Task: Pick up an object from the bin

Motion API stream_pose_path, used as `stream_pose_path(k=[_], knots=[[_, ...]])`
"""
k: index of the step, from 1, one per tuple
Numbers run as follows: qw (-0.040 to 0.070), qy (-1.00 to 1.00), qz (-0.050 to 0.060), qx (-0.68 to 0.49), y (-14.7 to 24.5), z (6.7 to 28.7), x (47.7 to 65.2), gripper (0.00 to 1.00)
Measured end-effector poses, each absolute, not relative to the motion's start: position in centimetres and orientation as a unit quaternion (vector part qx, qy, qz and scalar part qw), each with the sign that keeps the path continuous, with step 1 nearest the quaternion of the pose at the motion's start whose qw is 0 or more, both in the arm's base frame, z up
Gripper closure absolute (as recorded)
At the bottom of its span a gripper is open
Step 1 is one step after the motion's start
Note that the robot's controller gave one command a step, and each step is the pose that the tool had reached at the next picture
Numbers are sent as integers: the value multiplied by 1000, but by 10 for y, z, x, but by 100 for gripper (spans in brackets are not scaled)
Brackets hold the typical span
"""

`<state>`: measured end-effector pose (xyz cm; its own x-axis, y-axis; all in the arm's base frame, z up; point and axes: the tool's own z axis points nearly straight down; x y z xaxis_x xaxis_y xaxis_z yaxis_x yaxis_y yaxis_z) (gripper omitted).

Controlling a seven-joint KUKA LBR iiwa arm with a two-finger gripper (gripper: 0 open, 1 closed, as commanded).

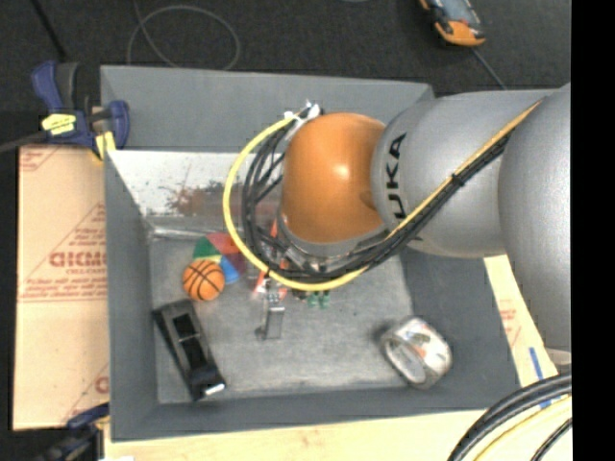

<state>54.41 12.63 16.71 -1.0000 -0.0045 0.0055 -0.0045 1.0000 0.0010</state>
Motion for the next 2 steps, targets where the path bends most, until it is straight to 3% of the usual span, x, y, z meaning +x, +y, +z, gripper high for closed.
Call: stream_pose_path(k=[1,2], knots=[[-1,-1000,-1,1,126,172,546,0],[-5,-1000,-2,-28,149,141,572,0]])
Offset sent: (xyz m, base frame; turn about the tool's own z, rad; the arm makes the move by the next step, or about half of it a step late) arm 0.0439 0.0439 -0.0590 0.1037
